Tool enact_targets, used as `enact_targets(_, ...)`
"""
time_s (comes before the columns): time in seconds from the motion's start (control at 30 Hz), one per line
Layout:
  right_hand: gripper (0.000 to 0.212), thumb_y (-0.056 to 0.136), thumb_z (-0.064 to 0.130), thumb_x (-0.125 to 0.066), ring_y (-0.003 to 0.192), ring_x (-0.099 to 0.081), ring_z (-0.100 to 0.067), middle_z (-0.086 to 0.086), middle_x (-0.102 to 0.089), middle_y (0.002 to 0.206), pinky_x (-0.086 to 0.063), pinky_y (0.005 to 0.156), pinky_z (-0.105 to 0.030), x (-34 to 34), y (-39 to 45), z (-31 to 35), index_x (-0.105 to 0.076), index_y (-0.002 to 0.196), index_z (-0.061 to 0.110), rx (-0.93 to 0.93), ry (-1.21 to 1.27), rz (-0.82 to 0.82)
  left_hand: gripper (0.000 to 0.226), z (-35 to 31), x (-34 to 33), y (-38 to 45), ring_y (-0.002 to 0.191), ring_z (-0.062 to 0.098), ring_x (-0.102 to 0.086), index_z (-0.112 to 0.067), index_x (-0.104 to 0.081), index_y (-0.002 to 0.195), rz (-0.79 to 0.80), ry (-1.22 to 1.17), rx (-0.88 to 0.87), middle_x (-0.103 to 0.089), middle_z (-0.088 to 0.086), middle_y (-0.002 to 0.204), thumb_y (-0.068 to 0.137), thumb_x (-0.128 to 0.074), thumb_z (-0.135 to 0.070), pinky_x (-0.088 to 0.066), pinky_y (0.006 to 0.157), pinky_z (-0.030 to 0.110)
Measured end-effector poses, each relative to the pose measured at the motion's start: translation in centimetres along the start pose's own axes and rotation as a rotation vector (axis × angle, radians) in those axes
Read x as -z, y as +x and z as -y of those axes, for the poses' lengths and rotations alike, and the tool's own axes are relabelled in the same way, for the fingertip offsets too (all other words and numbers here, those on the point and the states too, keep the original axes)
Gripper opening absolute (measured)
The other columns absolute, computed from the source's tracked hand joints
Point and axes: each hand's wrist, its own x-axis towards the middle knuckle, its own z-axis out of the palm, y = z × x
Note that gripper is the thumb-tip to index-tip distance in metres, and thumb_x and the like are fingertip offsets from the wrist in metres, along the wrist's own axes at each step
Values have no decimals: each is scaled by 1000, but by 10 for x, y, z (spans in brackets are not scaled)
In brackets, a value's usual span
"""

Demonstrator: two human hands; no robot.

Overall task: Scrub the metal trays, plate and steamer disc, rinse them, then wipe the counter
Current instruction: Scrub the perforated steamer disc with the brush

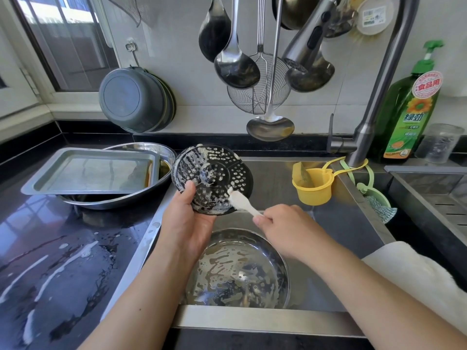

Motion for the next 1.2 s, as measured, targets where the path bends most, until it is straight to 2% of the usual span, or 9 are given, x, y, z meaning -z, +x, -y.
enact_targets(0.13,50,104,49,-45,63,-54,-21,-2,-57,69,-36,53,-34,-9,-1,7,-50,65,18,55,-19,61,35,4,-1,-5,117,33,-70,-2,-56,135,62,160,11,-72,19,125,113,-35,-21,-56,98,55)
enact_targets(0.27,49,104,49,-44,64,-54,-22,-4,-57,69,-31,51,-33,-3,0,4,-51,68,16,12,20,-52,35,8,-4,-10,117,34,-70,-2,-55,136,125,275,41,-71,20,126,112,-37,-19,-57,95,53)
enact_targets(0.37,50,104,48,-44,61,-52,-23,-4,-56,66,-32,51,-33,-1,0,2,-50,66,15,3,22,-36,35,9,-5,-11,117,33,-70,-2,-56,137,119,279,23,-71,19,126,113,-37,-20,-58,92,51)
enact_targets(0.47,50,104,47,-45,60,-51,-22,-2,-56,65,-30,50,-33,-1,0,0,-50,64,16,-15,14,0,36,3,-2,-7,119,32,-69,-4,-55,138,91,208,-29,-71,18,127,113,-35,-20,-55,100,54)
enact_targets(0.57,52,104,48,-46,59,-50,-21,-2,-55,64,-29,50,-33,-3,0,1,-50,63,17,-8,0,19,37,1,-2,-6,122,33,-67,-4,-55,138,108,262,-43,-70,18,129,114,-34,-22,-51,105,56)
enact_targets(0.77,54,104,48,-46,61,-50,-26,-5,-51,63,-33,54,-35,-4,-3,4,-43,62,15,69,60,-33,33,12,-6,-16,109,29,-73,-6,-64,127,200,454,36,-75,16,119,113,-38,-22,-57,91,45)
enact_targets(0.93,53,104,48,-46,59,-49,-23,-4,-52,63,-32,53,-34,-4,-2,2,-46,63,14,38,81,-23,40,5,-7,-13,124,32,-66,-8,-55,140,191,300,-7,-69,15,132,114,-32,-28,-52,103,53)
enact_targets(1.03,53,104,48,-46,59,-50,-22,-2,-54,63,-32,52,-33,-5,-1,1,-48,62,16,21,49,29,40,-2,-5,-8,121,31,-68,-11,-55,138,111,141,-52,-72,14,128,114,-29,-30,-54,98,54)
enact_targets(1.2,52,103,49,-46,58,-51,-22,-1,-55,63,-33,52,-33,-8,-1,4,-49,64,16,35,31,43,41,-2,-1,-2,119,29,-69,-12,-53,141,34,7,-111,-72,14,128,114,-28,-31,-52,103,56)
